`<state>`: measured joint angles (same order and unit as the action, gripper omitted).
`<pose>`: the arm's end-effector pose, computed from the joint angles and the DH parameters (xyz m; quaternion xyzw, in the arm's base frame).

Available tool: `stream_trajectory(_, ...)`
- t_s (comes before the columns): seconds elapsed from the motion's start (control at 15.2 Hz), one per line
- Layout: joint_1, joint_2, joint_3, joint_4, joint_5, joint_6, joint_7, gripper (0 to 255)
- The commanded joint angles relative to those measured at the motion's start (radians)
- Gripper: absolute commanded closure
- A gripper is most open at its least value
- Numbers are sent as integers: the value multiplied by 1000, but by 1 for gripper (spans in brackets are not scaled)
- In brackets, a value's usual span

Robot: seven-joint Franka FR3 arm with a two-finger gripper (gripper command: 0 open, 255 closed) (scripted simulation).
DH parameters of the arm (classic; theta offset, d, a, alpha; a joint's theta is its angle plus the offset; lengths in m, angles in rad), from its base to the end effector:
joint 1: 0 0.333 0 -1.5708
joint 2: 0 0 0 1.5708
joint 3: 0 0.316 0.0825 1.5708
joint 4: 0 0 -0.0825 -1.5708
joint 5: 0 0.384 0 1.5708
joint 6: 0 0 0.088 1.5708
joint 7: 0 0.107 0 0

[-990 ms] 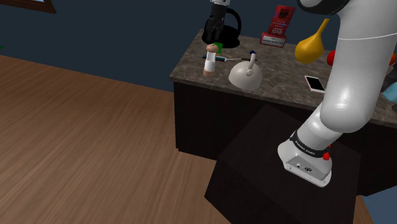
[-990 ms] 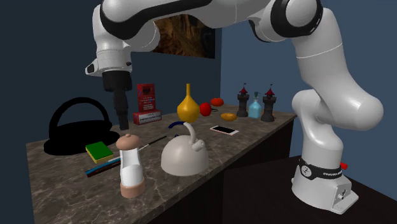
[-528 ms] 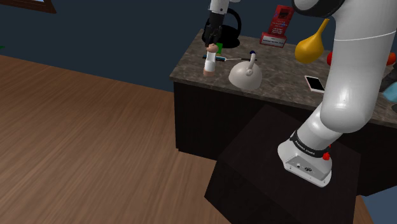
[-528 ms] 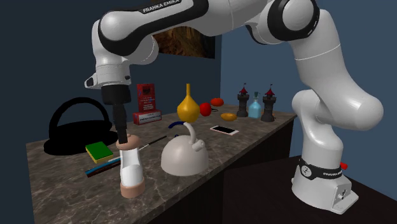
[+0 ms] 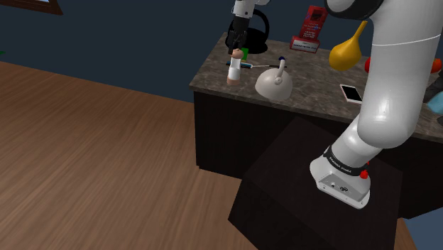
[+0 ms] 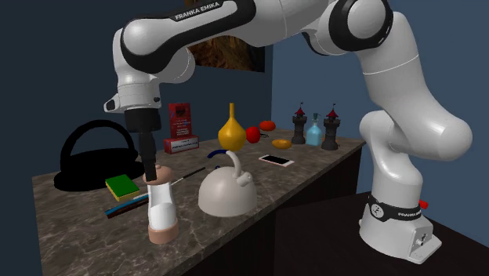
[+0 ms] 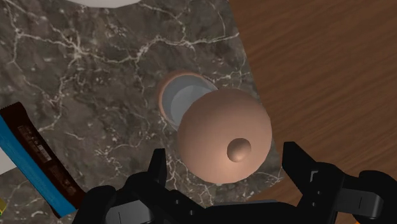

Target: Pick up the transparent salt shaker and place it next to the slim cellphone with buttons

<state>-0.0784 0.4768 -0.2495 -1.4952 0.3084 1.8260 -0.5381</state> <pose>0.6553 -0.1704 0.3921 -0.9918 -0.0655 0.0210 0.1074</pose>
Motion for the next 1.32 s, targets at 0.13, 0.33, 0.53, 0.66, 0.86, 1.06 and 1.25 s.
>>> stream_trajectory(0.13,0,0,0,0,0,0,0,255)
stream_trajectory(0.33,0,0,0,0,0,0,0,255)
stream_trajectory(0.53,0,0,0,0,0,0,0,255)
stream_trajectory(0.66,0,0,0,0,0,0,0,255)
stream_trajectory(0.86,-1,-10,-2,26,-4,-34,8,255)
stream_trajectory(1.06,-3,-17,-3,54,-8,-69,16,255)
stream_trajectory(1.25,-5,-23,-4,86,-11,-106,24,255)
